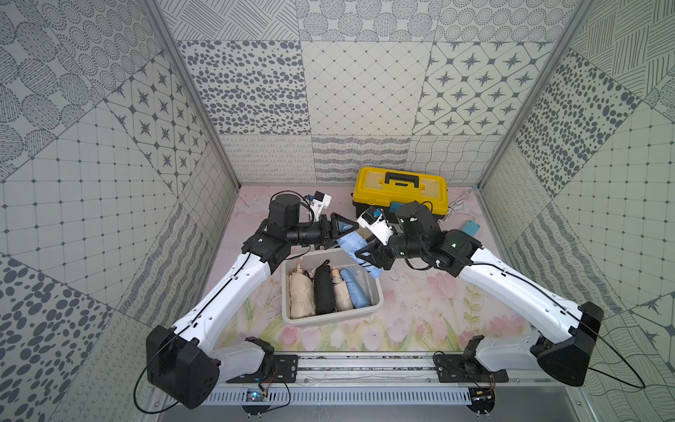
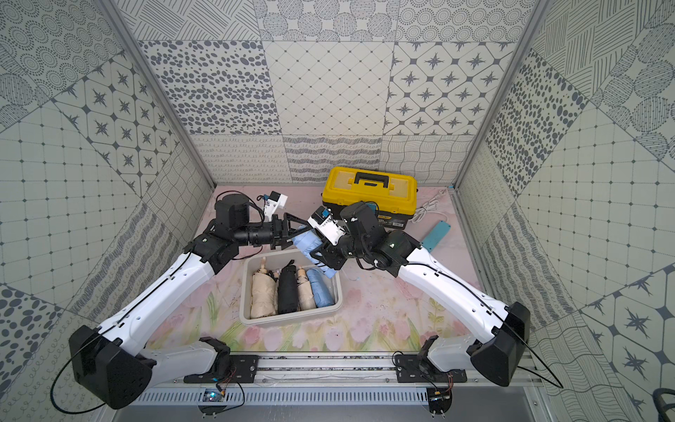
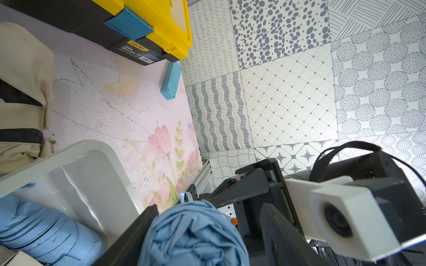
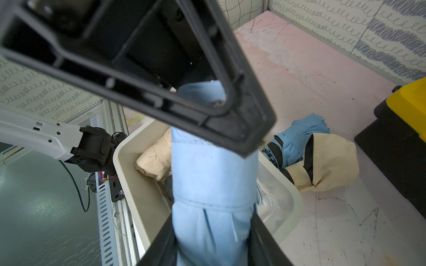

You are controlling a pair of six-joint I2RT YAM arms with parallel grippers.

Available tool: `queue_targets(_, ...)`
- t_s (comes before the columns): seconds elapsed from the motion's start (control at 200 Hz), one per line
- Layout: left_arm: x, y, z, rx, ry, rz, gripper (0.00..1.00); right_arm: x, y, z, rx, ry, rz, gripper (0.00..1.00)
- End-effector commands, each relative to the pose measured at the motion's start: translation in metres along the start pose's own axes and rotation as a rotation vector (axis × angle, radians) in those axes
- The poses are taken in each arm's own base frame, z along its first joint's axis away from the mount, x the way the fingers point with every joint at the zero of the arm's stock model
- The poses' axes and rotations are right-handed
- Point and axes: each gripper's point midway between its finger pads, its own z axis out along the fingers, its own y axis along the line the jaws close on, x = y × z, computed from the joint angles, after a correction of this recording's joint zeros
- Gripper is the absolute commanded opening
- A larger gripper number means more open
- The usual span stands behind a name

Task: Put the umbrella into the storage box
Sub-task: Pick up the umbrella from the center of the board.

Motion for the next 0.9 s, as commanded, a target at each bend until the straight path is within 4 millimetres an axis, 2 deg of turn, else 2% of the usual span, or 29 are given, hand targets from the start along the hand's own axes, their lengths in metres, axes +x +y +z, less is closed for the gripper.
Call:
queue_targets(0.0,0.01,-0.026,-0.003,0.119,0.086,0.08,0.69,-0.036,0.005,-0.008,-0.018,-0.11,-0.036,0.16)
queue_targets(0.135,0.015,-0.023,-0.005,0.115,0.106,0.081,0.65,-0.04,0.004,-0.009,-0.021,-0.117,-0.024,0.15)
queue_targets(0.445,0.011,-0.017,-0.006,0.101,0.094,0.074,0.39,-0.043,0.003,-0.005,-0.044,-0.113,-0.016,0.16)
queue_targets(0.495,0.01,-0.016,-0.006,0.097,0.086,0.071,0.38,-0.043,0.004,-0.005,-0.048,-0.115,-0.016,0.21)
queue_targets(0.61,0.002,-0.012,-0.007,0.08,0.042,0.061,0.34,-0.049,0.005,-0.011,-0.046,-0.138,-0.02,0.48)
queue_targets(0.705,-0.007,-0.012,-0.006,0.096,0.0,0.045,0.31,-0.051,0.005,-0.017,-0.029,-0.163,-0.013,0.64)
queue_targets(0.805,-0.015,-0.011,-0.004,0.12,-0.044,0.025,0.27,-0.053,-0.001,-0.025,0.015,-0.202,0.026,0.75)
queue_targets(0.896,-0.024,-0.01,-0.004,0.126,-0.099,0.018,0.21,-0.057,-0.006,-0.037,0.053,-0.255,0.106,0.78)
